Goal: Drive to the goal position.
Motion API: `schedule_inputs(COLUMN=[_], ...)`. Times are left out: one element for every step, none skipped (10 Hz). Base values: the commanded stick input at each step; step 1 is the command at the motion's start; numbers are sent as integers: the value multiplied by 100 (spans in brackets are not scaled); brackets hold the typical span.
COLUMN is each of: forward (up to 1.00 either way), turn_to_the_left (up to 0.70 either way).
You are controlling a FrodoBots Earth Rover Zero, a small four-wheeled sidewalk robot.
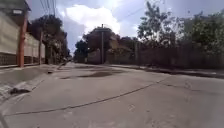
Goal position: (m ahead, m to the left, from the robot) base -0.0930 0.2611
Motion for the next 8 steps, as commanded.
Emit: schedule_inputs(forward=[100,100,100,100,100,100,100,100], turn_to_the_left=[40,40,40,40,40,40,37,18])
